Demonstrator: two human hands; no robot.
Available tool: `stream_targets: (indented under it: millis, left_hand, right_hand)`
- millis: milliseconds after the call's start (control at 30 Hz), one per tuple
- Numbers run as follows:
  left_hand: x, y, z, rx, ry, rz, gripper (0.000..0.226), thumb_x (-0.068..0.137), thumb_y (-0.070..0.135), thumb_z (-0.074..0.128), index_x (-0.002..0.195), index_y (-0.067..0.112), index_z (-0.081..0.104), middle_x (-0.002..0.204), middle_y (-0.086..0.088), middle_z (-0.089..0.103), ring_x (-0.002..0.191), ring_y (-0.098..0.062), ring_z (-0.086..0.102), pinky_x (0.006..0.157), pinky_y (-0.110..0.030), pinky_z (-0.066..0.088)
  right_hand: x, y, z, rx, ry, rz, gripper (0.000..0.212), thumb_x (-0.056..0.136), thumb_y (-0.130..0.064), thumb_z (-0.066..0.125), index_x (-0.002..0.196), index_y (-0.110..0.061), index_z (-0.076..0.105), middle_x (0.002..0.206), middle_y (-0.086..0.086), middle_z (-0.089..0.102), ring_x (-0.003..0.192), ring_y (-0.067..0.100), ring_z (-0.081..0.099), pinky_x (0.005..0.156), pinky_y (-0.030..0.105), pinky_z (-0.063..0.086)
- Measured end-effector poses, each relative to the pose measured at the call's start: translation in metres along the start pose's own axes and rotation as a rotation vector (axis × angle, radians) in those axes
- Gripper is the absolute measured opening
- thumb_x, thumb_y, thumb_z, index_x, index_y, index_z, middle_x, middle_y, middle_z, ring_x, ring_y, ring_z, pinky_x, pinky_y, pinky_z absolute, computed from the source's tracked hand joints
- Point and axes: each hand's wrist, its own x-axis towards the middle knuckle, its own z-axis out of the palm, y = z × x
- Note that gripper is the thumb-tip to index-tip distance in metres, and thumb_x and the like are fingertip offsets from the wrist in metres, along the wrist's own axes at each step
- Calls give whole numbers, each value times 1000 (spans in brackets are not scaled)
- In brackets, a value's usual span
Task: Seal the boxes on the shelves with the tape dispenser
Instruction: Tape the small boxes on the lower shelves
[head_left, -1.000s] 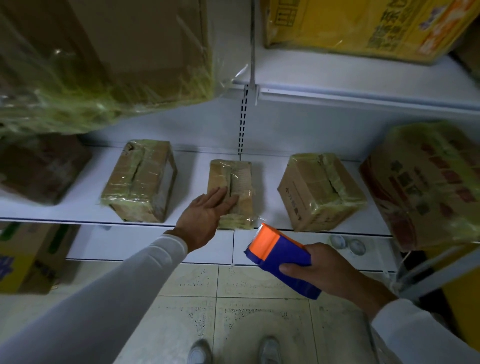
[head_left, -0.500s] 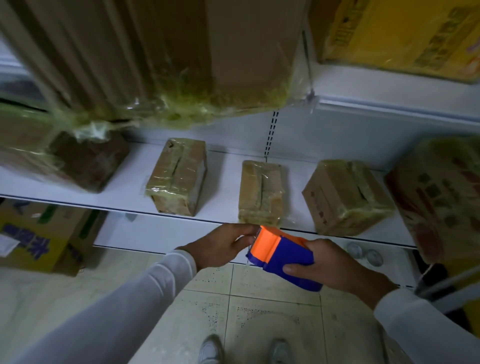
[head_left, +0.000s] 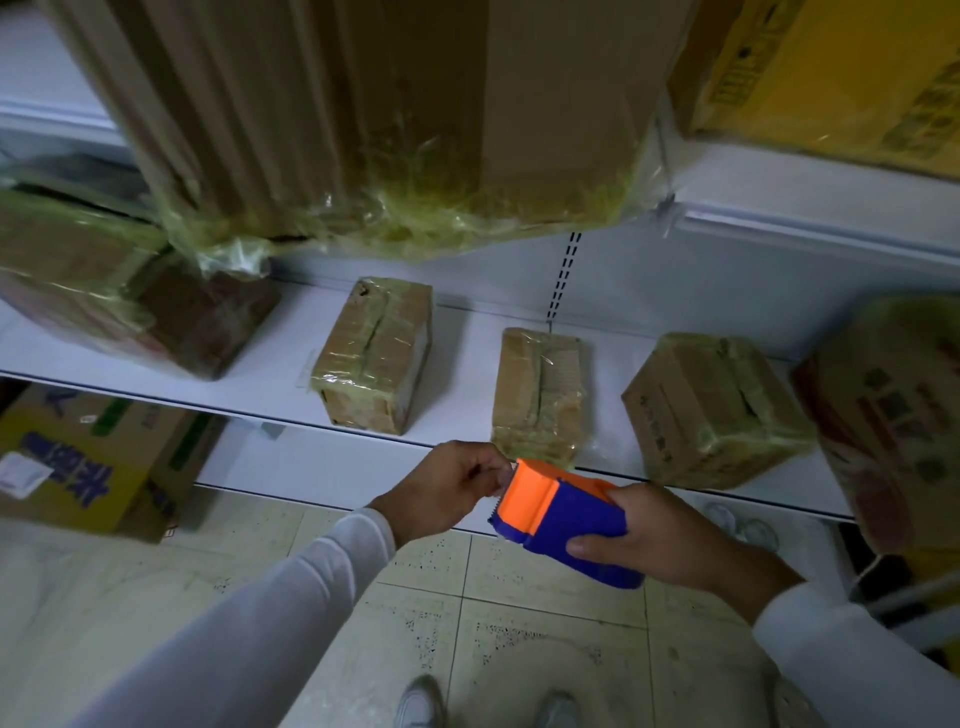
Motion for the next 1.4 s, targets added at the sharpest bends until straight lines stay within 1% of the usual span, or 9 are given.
stream_targets:
  millis: [100, 267, 533, 833, 1000, 1067, 1133, 1267, 1400]
  left_hand:
    - [12, 1, -4, -34, 57, 7, 21, 93, -4, 52, 81, 10, 63, 75, 1, 60, 69, -3, 54, 71, -18, 47]
    - [25, -16, -41, -37, 227, -36, 21, 93, -1, 55, 77, 12, 61, 68, -3, 55, 65, -13, 48, 68, -25, 42]
    - [54, -16, -27, -201, 351, -159, 29, 86, -26, 38, 90, -5, 58, 64, -5, 47, 51, -2, 45, 51, -8, 35]
    - [73, -42, -15, -103, 383, -247, 35, 86, -15, 45, 69, 11, 59, 75, -11, 55, 68, -22, 46, 62, -28, 39]
    - [82, -45, -1, 184, 479, -216, 10, 91, 15, 60, 99, 17, 65, 89, -1, 65, 66, -18, 60, 70, -26, 46]
    - [86, -43, 0, 240, 507, -266, 47, 90, 25, 64, 134, 20, 48, 114, -5, 60, 91, -26, 63, 85, -30, 47]
    - [86, -41, -4, 280, 559, -299, 64, 85, 33, 70, 140, 21, 40, 128, -8, 50, 98, -27, 61, 88, -30, 44]
    - [77, -35, -2, 284, 507, -57, 28, 90, 30, 64, 114, 16, 63, 93, -1, 64, 77, -14, 62, 77, -34, 55]
    - [73, -37, 1, 397, 343, 141, 34, 91, 27, 63, 124, 18, 61, 97, -1, 62, 82, -15, 61, 80, -32, 54]
  right_hand:
    - [6, -2, -21, 19, -51, -9, 40, 80, -50, 77, 101, -17, 69, 90, 1, 76, 83, 13, 73, 80, 43, 60]
    - [0, 21, -67, 8, -25, 92, 32, 76, -48, 75, 84, -17, 69, 75, -1, 75, 68, 11, 72, 60, 18, 52]
    - [30, 23, -91, -171, 22, 116, 40, 82, -49, 75, 77, -11, 63, 61, 0, 67, 54, 10, 61, 56, 17, 41]
    - [47, 33, -83, -221, 32, 154, 42, 83, -50, 72, 79, -10, 58, 70, 9, 66, 60, 16, 60, 62, 25, 42]
    - [53, 37, -76, -192, 30, 194, 48, 81, -55, 72, 87, -8, 61, 76, 9, 70, 66, 21, 67, 63, 27, 45]
    - [52, 38, -78, -184, 32, 208, 50, 81, -55, 72, 87, -7, 62, 77, 10, 70, 67, 22, 67, 63, 29, 46]
    - [51, 40, -79, -161, 38, 209, 51, 81, -53, 73, 89, -3, 63, 80, 14, 71, 71, 28, 68, 65, 37, 49]
    - [49, 40, -76, -146, 13, 209, 51, 82, -51, 71, 98, -4, 61, 87, 13, 72, 79, 27, 71, 75, 38, 56]
    - [51, 39, -75, -173, 21, 203, 41, 83, -52, 72, 82, -15, 56, 67, -2, 66, 60, 8, 64, 60, 19, 45]
